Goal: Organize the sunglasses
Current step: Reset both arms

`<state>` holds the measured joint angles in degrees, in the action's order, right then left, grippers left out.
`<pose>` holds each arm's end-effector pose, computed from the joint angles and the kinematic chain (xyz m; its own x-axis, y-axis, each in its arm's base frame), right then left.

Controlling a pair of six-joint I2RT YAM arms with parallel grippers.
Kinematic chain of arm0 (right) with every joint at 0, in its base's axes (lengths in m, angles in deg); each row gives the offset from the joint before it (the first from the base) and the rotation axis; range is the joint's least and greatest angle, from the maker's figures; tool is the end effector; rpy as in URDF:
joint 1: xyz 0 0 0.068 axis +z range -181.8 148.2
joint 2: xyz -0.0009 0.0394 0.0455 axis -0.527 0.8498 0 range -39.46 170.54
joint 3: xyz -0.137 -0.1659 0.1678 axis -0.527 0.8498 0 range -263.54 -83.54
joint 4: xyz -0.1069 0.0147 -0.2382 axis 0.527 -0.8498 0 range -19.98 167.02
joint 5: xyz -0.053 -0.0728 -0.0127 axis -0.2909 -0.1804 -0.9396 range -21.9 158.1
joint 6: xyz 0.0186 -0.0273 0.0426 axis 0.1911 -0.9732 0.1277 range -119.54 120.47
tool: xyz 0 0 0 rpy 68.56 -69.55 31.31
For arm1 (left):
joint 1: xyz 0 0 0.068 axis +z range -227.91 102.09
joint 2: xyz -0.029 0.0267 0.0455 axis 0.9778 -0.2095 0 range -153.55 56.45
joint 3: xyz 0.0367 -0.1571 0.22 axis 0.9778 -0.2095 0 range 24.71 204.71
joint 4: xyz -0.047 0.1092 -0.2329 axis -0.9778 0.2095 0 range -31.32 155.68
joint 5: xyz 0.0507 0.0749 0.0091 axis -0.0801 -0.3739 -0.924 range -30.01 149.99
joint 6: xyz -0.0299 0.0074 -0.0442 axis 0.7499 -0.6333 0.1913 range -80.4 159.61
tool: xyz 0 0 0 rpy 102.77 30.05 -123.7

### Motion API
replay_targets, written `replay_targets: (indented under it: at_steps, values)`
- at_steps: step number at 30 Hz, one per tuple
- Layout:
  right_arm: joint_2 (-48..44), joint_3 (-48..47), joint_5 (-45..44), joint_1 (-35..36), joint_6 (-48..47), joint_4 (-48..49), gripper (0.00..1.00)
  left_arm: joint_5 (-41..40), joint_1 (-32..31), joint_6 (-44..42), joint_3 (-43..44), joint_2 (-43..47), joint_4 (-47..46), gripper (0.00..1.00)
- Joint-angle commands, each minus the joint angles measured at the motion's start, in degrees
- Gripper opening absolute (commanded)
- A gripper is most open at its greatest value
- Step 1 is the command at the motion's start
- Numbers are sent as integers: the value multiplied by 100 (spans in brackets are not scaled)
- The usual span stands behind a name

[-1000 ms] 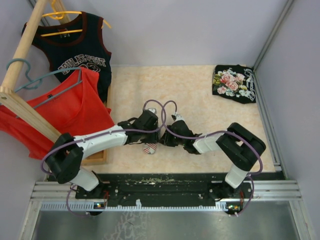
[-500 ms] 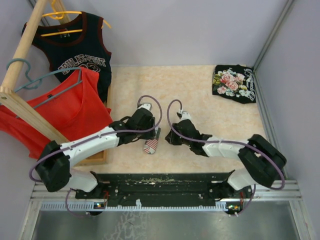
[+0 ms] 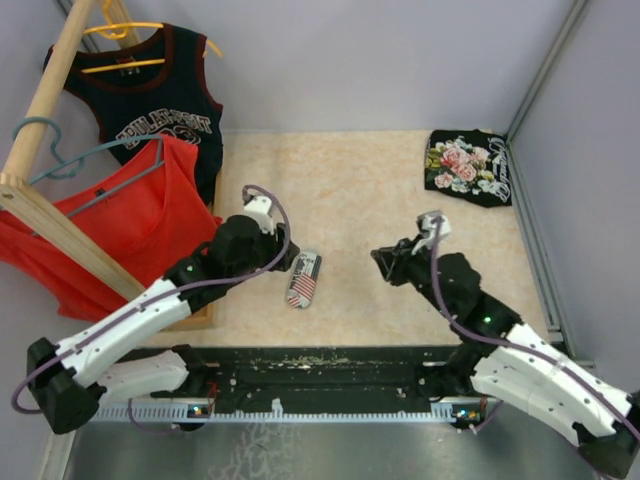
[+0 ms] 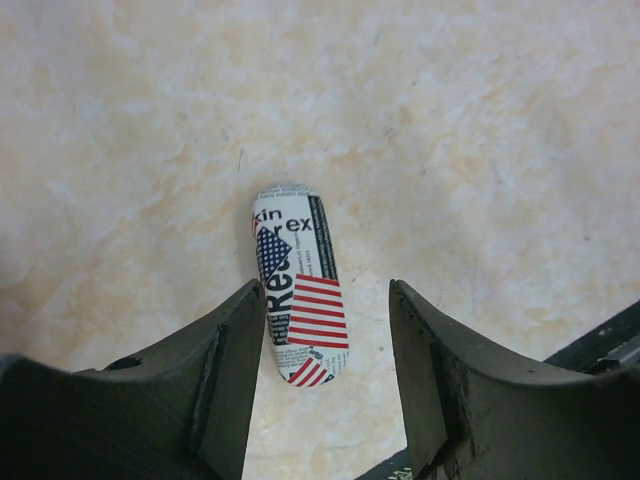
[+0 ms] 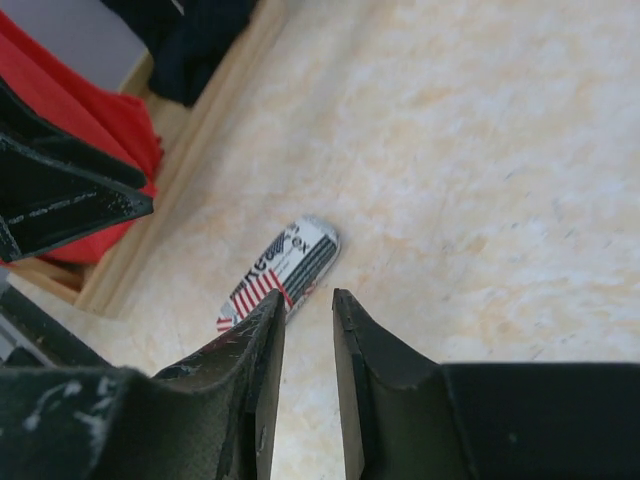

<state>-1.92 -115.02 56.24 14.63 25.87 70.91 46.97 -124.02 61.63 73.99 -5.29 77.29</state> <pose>0.1204 0.1160 0.2852 -0.3761 0.2138 -0.9016 -0.4532 0.8062 0.3803 0.1724 -0.1676 0.2957 -0.5449 0.0395 -0.8375 0.3928 0.8945 -0.2134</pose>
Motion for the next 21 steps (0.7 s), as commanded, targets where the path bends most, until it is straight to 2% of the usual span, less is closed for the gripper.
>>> replay_targets:
  at_steps: [1,6,7,10,12,14,21]
  values:
    - [-1041,-722,-692,-37,-863,-1161,30,248,18,-542,-115,796,-369,60]
    - [-1949,-998,-904,-37,-914,-1946,40,74,14,-558,-586,1930,-518,70]
    - [-2133,-977,-955,-36,-821,-2053,43,47,20,-510,-748,2166,-529,74]
    - [-2713,-746,-900,-30,-574,-2152,61,-61,10,-309,-1304,2877,-512,83]
    - [-3079,-604,-915,-34,-466,-2223,67,-179,5,-53,-1519,3384,-459,88]
    - [-3363,-557,-1004,-33,-421,-2339,73,-221,8,94,-1601,3731,-295,99]
    - [-3754,-673,-1398,-34,-469,-2521,78,-819,-3,679,-1871,4591,576,100]
